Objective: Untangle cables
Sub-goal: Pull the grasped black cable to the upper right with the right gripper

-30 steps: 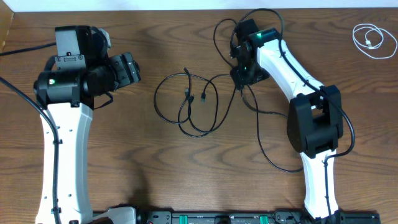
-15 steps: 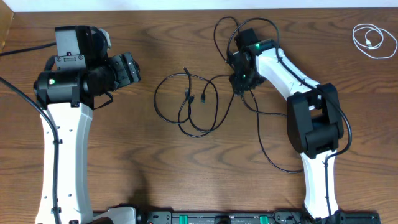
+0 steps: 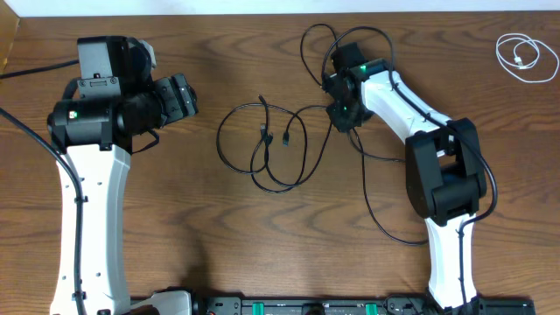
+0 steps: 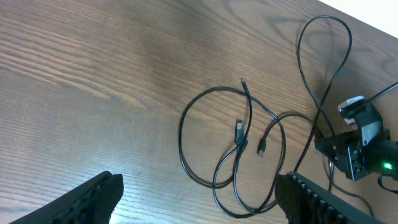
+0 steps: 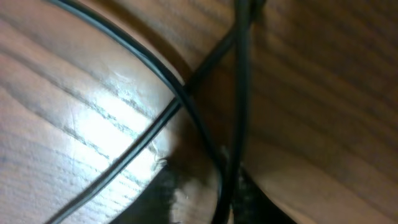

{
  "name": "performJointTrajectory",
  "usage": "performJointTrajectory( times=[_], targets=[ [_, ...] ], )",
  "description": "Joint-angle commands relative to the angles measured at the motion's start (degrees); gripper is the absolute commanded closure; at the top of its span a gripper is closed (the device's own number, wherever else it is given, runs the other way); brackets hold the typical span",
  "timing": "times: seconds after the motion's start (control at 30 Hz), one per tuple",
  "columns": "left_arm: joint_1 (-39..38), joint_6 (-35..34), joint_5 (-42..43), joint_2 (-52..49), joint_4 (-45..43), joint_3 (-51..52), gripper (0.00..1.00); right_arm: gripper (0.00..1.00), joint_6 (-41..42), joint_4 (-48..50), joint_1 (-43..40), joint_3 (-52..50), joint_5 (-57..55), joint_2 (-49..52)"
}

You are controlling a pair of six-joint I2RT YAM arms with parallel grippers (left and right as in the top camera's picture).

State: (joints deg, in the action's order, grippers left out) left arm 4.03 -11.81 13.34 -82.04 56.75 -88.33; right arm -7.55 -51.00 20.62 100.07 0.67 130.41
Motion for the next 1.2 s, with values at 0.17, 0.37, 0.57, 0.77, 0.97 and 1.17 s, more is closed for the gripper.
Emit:
performJointTrajectory(
  times=[0.17,0.37,0.57,0.77,0.97,1.17],
  targets=[
    [0.2,0.15,-0.59,-0.33,0.17,-0.72,0.17,0.99,4.79,-0.68,-0.28,-2.67,1.86,1.68],
    [0.2,0.15,-0.59,-0.33,0.17,-0.72,0.17,0.99,8.35,-5.14,-1.44,4.72,1.9,-1.57],
    [0.2,0.13,-0.59,-0.33,0.17,-0.72,0.17,0.99,8.37,-12.07,-1.53,17.99,2.89,-10.75],
    [0.2,0.15,-0.59,-0.33,0.2,-0.72,0.17,0.99,8.39,-12.7,-2.99,23.41,2.82,-17.38],
    [0.2,0.13,-0.59,-0.33,0.17,-0.72,0.17,0.99,8.41,-10.23,-8.85,25.55,2.47,-22.27],
    [0.2,0.15,-0.59,-0.33,0.17,-0.72,0.17,0.99,10.23,-7.87,-17.99,29.73,2.54,-25.0]
  ],
)
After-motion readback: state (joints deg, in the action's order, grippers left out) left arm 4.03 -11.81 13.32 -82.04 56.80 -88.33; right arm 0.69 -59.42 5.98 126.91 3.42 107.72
